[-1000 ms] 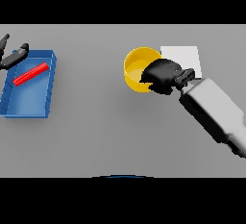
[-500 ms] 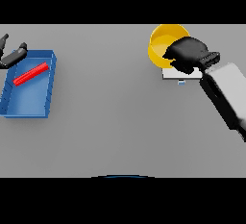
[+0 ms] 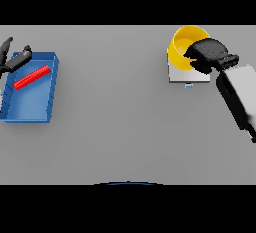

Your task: Pick up the red beaker and tilt it to pour out 1 green nut into yellow bowl. Pick up the yellow bowl and place it on the metallic measuring scale.

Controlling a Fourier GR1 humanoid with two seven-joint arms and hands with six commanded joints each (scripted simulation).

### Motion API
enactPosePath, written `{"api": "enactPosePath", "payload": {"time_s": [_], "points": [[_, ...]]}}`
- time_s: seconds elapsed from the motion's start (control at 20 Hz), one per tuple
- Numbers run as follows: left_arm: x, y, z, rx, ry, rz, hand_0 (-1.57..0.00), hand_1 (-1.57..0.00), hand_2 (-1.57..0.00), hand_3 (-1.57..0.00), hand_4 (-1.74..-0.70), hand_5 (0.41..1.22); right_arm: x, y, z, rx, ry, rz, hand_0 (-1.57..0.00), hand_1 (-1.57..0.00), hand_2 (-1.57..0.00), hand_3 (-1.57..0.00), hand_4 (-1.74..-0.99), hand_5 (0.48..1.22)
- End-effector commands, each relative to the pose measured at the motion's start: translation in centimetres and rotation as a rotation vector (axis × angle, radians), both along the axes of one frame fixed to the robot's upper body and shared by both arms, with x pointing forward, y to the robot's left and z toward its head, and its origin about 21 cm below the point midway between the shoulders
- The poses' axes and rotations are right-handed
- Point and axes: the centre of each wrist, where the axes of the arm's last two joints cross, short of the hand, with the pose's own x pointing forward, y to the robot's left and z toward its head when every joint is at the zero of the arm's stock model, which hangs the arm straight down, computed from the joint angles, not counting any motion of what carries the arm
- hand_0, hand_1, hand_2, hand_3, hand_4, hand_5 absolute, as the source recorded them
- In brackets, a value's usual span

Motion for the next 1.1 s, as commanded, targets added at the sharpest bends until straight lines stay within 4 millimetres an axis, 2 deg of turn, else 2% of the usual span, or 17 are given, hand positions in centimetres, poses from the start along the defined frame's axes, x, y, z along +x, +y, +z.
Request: {"api": "enactPosePath", "payload": {"time_s": [0.0,0.2,0.25,0.45,0.5,0.55,0.6,0.7,0.8,0.9,1.05], "points": [[0.0,0.4,0.2,0.011,0.002,0.003,0.00,0.00,0.00,0.00,-0.86,0.802,0.2,-0.2,-0.2,0.004,0.011,-0.016,-1.57,-1.57,-1.41,-1.32,-1.741,1.221],[-0.3,0.6,0.0,0.006,0.008,0.011,0.00,0.00,0.00,0.00,-0.85,0.807,0.3,-0.7,-1.9,0.009,0.043,-0.040,-1.57,-1.57,-1.38,-1.38,-1.741,1.221],[-0.2,0.2,-0.1,0.005,0.010,0.008,0.00,0.00,0.00,0.00,-0.85,0.802,0.4,-0.6,-2.0,0.005,0.041,-0.047,-1.57,-1.57,-1.38,-1.39,-1.741,1.221],[0.1,0.8,0.6,0.009,0.009,0.009,0.00,0.00,0.00,0.00,-0.84,0.783,0.6,-1.0,-2.3,0.009,0.053,-0.051,-1.57,-1.57,-1.37,-1.45,-1.741,1.221],[0.0,0.5,0.1,0.006,0.015,0.004,0.00,0.00,0.00,0.00,-0.84,0.780,0.7,-1.1,-2.2,0.012,0.057,-0.060,-1.57,-1.57,-1.40,-1.38,-1.741,1.221],[0.0,0.9,0.3,0.011,0.022,0.008,0.00,0.00,0.00,0.00,-0.84,0.779,0.7,-1.1,-2.4,0.019,0.063,-0.059,-1.57,-1.50,-1.44,-1.25,-1.741,1.221],[0.0,0.9,0.2,0.009,0.025,0.008,0.00,0.00,0.00,0.00,-0.84,0.775,0.6,-1.1,-2.5,0.018,0.071,-0.058,-1.56,-1.43,-1.34,-1.11,-1.682,1.221],[-0.3,1.0,0.3,0.005,0.018,0.007,0.00,0.00,0.00,0.00,-0.84,0.774,0.5,-1.1,-2.4,0.032,0.084,-0.075,-1.33,-1.12,-1.01,-0.82,-1.592,1.074],[0.0,0.7,0.3,0.007,0.019,0.006,0.00,0.00,0.00,0.00,-0.83,0.768,0.7,-0.8,-1.9,0.064,0.106,-0.093,-0.95,-0.81,-0.71,-0.58,-1.535,0.965],[-0.2,0.6,0.1,-0.006,0.011,0.003,0.00,0.00,0.00,0.00,-0.84,0.764,0.7,-0.8,-2.0,0.070,0.128,-0.115,-0.61,-0.56,-0.47,-0.39,-1.496,0.890],[0.1,0.4,0.2,0.004,0.019,0.002,0.00,0.00,0.00,0.00,-0.83,0.749,0.7,-0.8,-2.0,0.064,0.136,-0.109,-0.31,-0.30,-0.24,-0.21,-1.461,0.833]]}}
